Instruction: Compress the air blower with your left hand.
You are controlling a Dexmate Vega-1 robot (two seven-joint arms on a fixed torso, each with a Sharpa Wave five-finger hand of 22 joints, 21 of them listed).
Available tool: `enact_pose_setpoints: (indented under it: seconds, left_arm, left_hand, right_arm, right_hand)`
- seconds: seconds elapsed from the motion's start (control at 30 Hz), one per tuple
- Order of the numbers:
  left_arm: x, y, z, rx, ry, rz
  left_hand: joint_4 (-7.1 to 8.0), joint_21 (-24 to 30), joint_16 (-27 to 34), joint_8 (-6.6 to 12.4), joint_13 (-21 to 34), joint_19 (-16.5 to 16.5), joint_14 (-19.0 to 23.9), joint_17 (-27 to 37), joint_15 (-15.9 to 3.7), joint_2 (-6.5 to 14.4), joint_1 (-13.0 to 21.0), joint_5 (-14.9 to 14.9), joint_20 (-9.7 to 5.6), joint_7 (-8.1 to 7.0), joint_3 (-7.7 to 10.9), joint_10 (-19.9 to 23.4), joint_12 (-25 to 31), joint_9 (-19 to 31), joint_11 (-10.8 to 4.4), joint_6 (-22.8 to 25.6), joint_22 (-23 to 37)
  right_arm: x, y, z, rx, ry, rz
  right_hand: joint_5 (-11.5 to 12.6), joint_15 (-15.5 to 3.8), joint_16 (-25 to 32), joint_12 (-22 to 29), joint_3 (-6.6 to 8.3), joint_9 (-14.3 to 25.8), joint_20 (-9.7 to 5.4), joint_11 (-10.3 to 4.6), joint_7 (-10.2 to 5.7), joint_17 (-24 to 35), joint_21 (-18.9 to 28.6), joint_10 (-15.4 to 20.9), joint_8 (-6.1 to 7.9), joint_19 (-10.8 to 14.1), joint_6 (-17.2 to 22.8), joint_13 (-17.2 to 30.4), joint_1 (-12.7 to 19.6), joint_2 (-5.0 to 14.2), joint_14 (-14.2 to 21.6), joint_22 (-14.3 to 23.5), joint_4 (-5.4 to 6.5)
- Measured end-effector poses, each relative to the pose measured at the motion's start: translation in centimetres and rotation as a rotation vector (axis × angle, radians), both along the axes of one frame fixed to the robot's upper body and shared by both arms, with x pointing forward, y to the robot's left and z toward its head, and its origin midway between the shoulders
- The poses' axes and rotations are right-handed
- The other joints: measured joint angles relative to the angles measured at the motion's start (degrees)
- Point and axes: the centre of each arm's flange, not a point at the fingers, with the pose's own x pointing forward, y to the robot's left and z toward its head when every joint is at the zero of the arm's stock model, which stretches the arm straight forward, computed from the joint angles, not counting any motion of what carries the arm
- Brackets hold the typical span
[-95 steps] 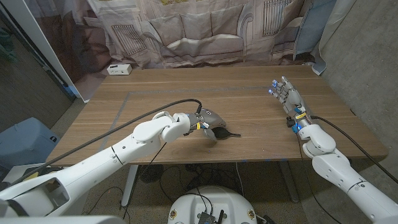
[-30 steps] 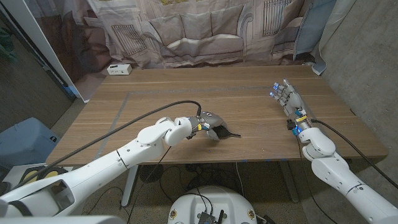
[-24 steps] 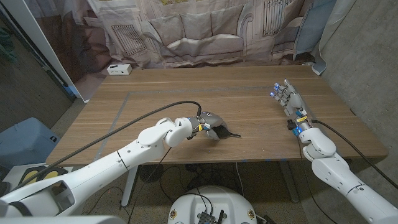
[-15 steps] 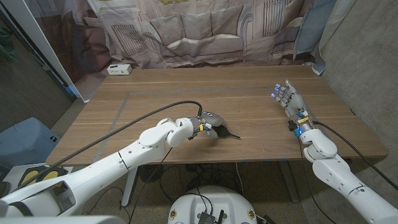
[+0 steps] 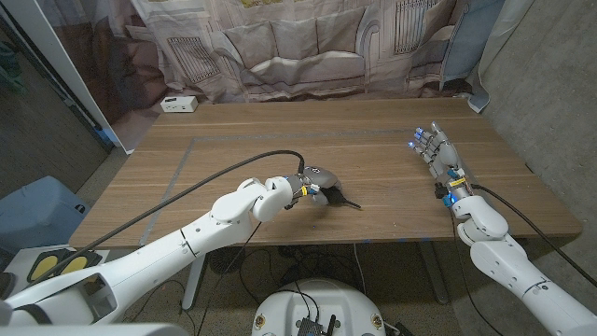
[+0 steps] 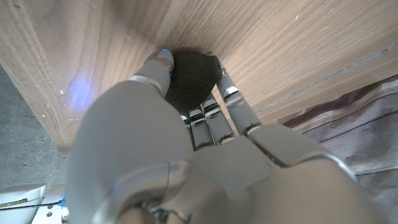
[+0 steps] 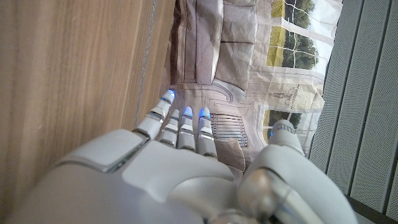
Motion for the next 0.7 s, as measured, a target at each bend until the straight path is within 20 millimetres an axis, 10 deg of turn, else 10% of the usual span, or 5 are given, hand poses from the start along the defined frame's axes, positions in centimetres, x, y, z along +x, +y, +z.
enact_pose_setpoints:
  seconds: [0.7]
  left_arm:
    - [0.0,1.0,1.8,-0.08,-0.024,0.001]
  left_hand:
    - [0.78,0.0,-0.39,0.0,-0.01,-0.01,0.05,0.0,-0.06,-0.3,0.29,-0.01,0.0,0.3,0.06,0.3,0.0,-0.01,0.3,0.29,-0.01]
  right_arm:
    - [0.1,0.0,0.1,0.014,-0.005,-0.019]
  right_hand:
    - [0.0,0.0,0.0,0.0,0.0,0.0,0.0,0.2,0.0,0.0,0.0,0.2,0.0,0.0,0.0,-0.01,0.0,0.0,0.0,0.0,0.0]
